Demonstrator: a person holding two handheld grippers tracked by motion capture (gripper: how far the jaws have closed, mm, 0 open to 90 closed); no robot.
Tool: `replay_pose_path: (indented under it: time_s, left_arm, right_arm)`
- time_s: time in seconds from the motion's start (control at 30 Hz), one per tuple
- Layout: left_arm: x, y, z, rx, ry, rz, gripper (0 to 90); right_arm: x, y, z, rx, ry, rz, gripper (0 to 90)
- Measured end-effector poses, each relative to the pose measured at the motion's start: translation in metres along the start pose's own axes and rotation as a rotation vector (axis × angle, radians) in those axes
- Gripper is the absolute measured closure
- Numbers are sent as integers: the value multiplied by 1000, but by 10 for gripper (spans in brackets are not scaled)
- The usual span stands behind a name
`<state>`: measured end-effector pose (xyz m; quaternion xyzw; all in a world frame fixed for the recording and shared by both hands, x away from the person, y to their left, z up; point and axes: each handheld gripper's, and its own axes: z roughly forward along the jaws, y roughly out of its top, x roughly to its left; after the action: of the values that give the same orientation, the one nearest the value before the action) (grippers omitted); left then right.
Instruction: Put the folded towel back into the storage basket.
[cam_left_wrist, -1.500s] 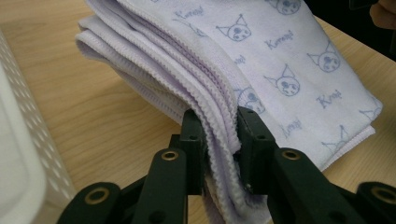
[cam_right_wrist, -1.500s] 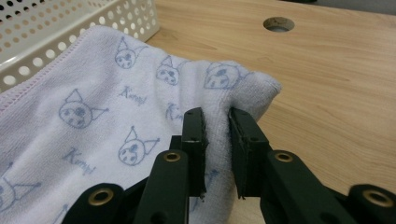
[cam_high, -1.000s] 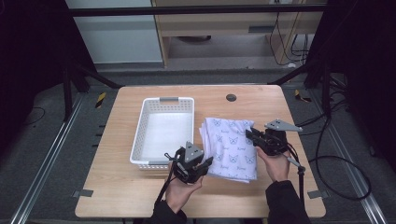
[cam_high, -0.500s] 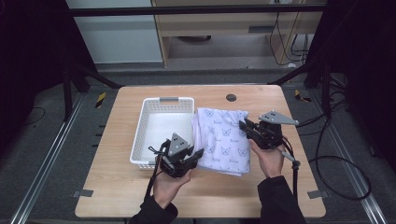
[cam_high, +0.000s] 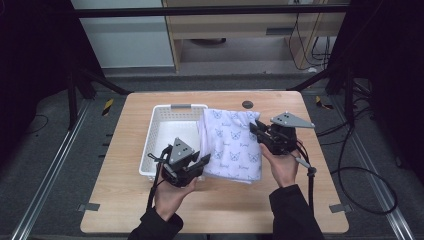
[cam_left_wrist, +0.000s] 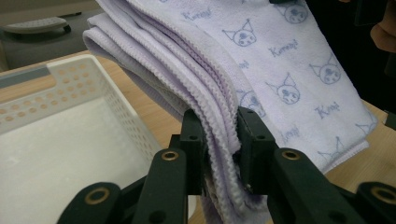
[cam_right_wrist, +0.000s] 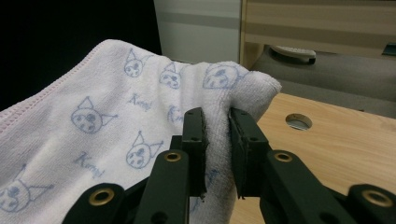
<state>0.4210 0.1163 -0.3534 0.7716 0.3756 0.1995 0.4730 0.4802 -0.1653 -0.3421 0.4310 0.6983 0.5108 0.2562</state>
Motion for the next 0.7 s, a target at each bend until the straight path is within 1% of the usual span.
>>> replay_pose_path:
  time_s: [0.1,0.23,0.33,0.4,0.53,0.6,0.7]
  left_arm:
    - [6,0,-6,-1,9,1,732]
    - [13,0,-13,-16,19,-15,732]
    - [19,0,-19,-22,32,-18,732]
    - [23,-1,-24,-26,42,-18,732]
    - [34,-3,-33,-38,58,-29,732]
    - [40,-4,-38,-45,65,-39,732]
    - [49,-8,-46,-54,78,-55,732]
  right_arm:
    - [6,5,3,-2,4,-13,772]
    - [13,10,9,-7,12,-15,772]
    - [21,14,16,-14,18,-12,771]
    - [26,17,20,-17,23,-20,772]
    - [37,23,30,-23,37,-36,771]
    - [43,26,35,-27,44,-36,771]
    - [51,30,42,-26,48,-50,771]
